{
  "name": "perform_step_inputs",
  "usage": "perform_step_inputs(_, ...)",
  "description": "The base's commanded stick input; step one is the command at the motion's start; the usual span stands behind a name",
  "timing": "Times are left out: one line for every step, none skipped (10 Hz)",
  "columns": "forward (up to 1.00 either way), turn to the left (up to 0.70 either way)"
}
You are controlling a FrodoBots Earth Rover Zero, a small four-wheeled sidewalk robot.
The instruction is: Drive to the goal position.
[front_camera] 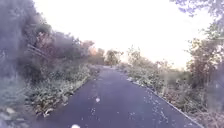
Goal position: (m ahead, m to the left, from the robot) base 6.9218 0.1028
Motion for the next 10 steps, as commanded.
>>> perform_step_inputs(0.45, 0.0)
perform_step_inputs(0.45, 0.0)
perform_step_inputs(0.45, 0.0)
perform_step_inputs(0.45, 0.0)
perform_step_inputs(0.45, 0.0)
perform_step_inputs(0.45, 0.0)
perform_step_inputs(0.45, 0.0)
perform_step_inputs(0.45, 0.0)
perform_step_inputs(0.45, 0.0)
perform_step_inputs(0.45, 0.0)
